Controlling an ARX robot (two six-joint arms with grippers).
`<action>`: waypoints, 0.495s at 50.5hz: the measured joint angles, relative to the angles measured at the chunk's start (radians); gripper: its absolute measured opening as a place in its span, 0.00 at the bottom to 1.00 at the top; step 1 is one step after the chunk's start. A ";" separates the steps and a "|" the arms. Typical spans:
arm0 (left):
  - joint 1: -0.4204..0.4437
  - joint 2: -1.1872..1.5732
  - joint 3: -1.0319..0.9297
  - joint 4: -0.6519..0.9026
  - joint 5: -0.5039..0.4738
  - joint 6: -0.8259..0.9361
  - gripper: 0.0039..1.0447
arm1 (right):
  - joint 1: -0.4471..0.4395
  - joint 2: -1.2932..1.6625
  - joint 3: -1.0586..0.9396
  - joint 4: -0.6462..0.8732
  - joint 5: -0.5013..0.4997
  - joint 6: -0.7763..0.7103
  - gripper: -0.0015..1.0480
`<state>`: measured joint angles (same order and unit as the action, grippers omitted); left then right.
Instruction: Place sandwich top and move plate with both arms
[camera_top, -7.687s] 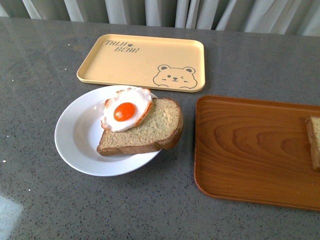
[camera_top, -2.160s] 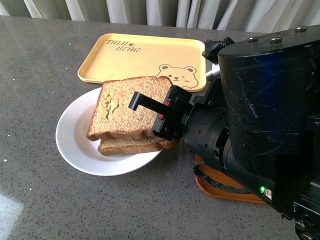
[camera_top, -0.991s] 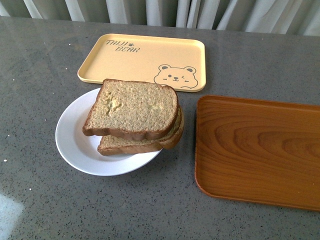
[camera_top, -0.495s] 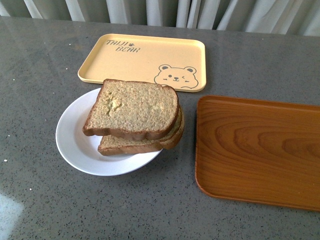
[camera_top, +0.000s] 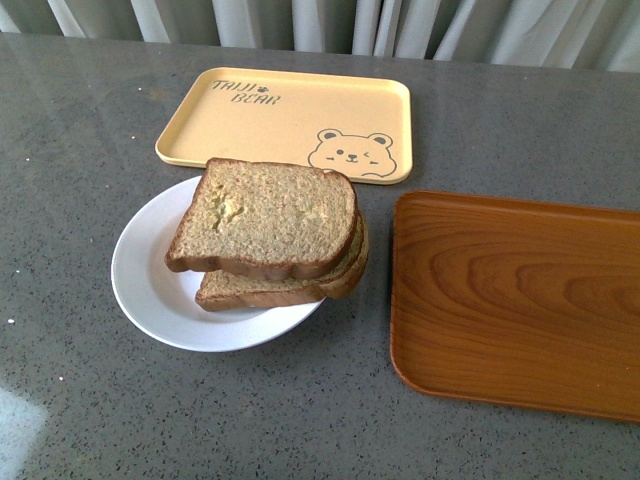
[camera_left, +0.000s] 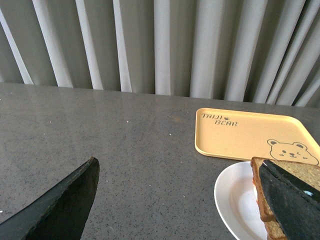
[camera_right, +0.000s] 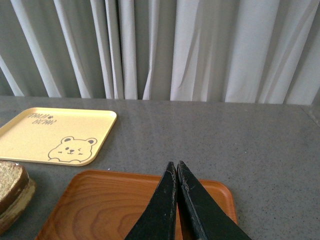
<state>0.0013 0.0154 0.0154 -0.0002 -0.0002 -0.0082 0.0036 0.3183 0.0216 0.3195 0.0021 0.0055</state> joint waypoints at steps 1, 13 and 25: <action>0.000 0.000 0.000 0.000 0.000 0.000 0.92 | 0.000 -0.007 0.000 -0.007 0.000 0.000 0.02; 0.000 0.000 0.000 0.000 0.000 0.000 0.92 | 0.000 -0.085 0.000 -0.085 0.000 0.000 0.02; 0.000 0.000 0.000 0.000 0.000 0.000 0.92 | 0.000 -0.164 0.000 -0.167 0.001 0.000 0.02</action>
<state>0.0013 0.0154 0.0154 -0.0002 -0.0002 -0.0082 0.0036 0.1543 0.0219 0.1524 0.0029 0.0055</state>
